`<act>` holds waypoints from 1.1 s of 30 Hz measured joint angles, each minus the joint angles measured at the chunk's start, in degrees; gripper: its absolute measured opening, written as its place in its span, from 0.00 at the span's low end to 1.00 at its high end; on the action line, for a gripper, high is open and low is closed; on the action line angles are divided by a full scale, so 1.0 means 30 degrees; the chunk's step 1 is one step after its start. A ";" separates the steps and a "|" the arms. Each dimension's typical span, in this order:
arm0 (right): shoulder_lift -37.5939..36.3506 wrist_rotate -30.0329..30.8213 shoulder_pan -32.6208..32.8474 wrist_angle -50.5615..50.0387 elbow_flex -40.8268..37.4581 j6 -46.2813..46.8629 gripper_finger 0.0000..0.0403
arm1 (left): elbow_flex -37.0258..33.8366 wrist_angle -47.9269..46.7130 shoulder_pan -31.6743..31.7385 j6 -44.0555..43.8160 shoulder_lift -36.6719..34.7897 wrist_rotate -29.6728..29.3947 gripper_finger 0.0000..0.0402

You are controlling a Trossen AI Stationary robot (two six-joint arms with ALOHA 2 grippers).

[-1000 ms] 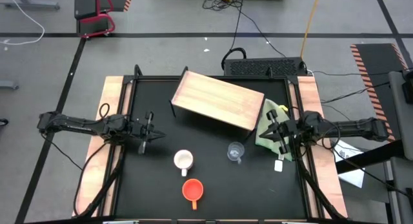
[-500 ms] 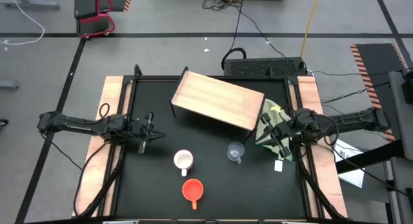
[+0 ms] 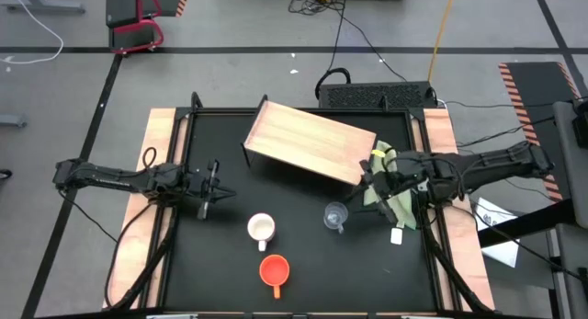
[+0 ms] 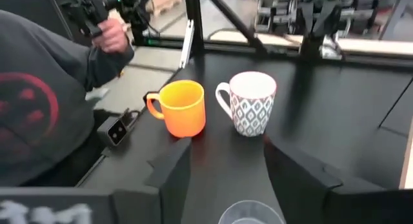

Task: Stack small to large cups/mugs on shelf
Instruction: Put the transparent mug on the shelf

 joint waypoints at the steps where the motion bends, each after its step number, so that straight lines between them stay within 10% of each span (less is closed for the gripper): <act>1: 0.0341 -0.0003 0.0000 -0.0609 0.0501 0.0000 0.49 | -0.0004 -0.0015 0.0000 0.0000 0.0000 0.0000 0.06; 33: 0.8085 0.2359 -0.0204 -0.6791 0.5109 -0.2269 0.52 | -0.0006 -0.0328 0.0000 0.0072 0.0007 0.0000 0.06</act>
